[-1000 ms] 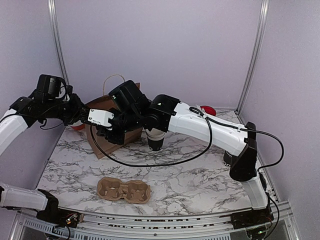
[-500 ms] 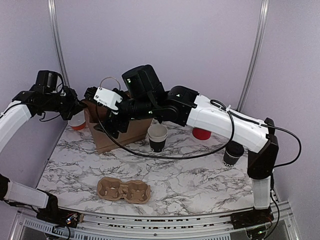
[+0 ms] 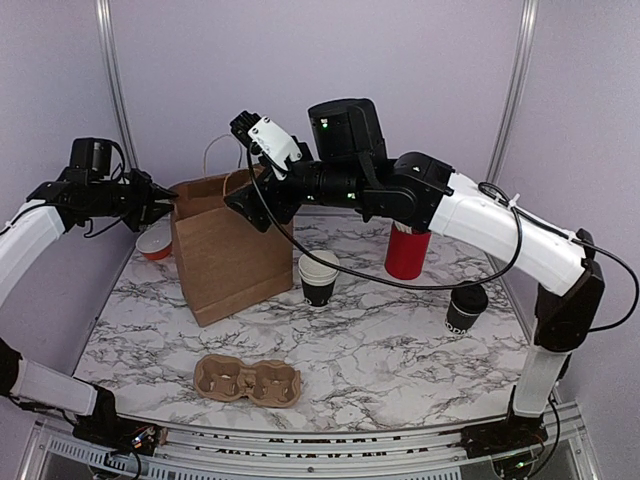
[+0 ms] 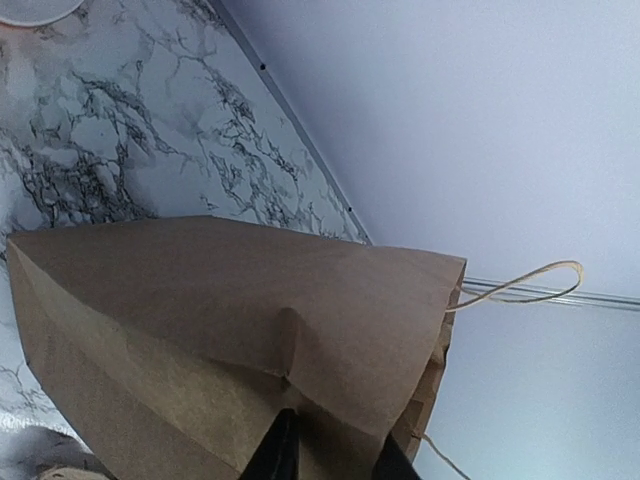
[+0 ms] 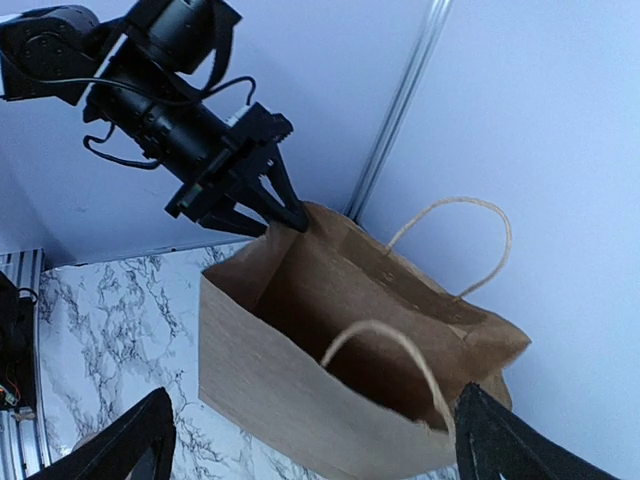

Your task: Pack the takeout coffee

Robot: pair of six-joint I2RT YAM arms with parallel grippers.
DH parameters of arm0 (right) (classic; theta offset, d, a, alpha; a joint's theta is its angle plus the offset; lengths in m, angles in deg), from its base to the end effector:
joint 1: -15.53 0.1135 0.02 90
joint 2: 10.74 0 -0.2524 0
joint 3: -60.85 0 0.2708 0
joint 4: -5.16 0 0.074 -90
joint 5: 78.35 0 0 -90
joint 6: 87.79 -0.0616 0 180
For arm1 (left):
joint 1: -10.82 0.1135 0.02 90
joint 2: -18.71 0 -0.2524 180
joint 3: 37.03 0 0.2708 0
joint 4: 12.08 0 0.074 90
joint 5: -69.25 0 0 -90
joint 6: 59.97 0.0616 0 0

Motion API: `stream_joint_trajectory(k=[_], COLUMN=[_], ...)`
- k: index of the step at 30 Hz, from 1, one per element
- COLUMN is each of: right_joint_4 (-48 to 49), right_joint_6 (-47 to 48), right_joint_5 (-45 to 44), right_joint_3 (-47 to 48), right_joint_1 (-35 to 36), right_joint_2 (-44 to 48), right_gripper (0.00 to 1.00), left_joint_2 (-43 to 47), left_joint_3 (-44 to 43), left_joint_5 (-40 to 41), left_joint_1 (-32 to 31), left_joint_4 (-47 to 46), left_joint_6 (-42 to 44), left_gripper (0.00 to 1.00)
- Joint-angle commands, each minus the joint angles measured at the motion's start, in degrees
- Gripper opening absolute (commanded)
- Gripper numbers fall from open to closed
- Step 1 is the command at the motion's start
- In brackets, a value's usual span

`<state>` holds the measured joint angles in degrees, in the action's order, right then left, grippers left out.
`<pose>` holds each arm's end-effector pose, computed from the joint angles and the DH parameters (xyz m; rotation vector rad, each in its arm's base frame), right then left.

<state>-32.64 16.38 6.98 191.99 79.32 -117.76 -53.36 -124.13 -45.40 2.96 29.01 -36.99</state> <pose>0.2132 0.4218 0.4335 -1.1123 1.4683 0.5389 0.3141 -0.0693 0.3668 -0.8248 2.0607 -1.2160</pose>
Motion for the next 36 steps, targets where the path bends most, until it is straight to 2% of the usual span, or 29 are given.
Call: stream_joint_trajectory(k=[1, 14, 20, 27, 32, 36], right_joint_4=[2.0, -0.8, -7.8, -11.9, -12.0, -7.9], right_joint_6=[-5.1, -10.4, -21.4, -38.8, -46.0, -50.4], right_joint_5=[-1.9, -3.2, -4.2, -3.1, 3.7, 11.5], right_joint_3=[-4.1, -17.4, -19.8, -22.8, -25.3, -29.7], right_joint_1=[-1.8, -2.2, -1.7, 3.5, 6.3, 7.4], right_joint_2=[3.3, 7.7, 5.9, 1.4, -2.6, -3.8], right_gripper=[0.95, 0.98, 0.95, 0.89, 0.82, 0.78], left_joint_2=[0.6, 8.0, 12.5, 16.6, 18.3, 19.7], left_joint_3=[0.4, 5.0, 7.4, 12.2, 15.8, 17.9], left_joint_5=[-0.3, 4.0, 10.0, 14.9, 14.0, 13.5], left_joint_1=[0.4, 0.4, 0.5, 0.4, 0.5, 0.4], left_joint_4=[-2.4, -1.2, 0.2, 0.2, 0.1, 0.5], left_joint_6=[0.9, 14.1, 22.2, 26.3, 29.0, 30.4], left_gripper=[0.31, 0.79, 0.98, 0.99, 0.99, 0.99])
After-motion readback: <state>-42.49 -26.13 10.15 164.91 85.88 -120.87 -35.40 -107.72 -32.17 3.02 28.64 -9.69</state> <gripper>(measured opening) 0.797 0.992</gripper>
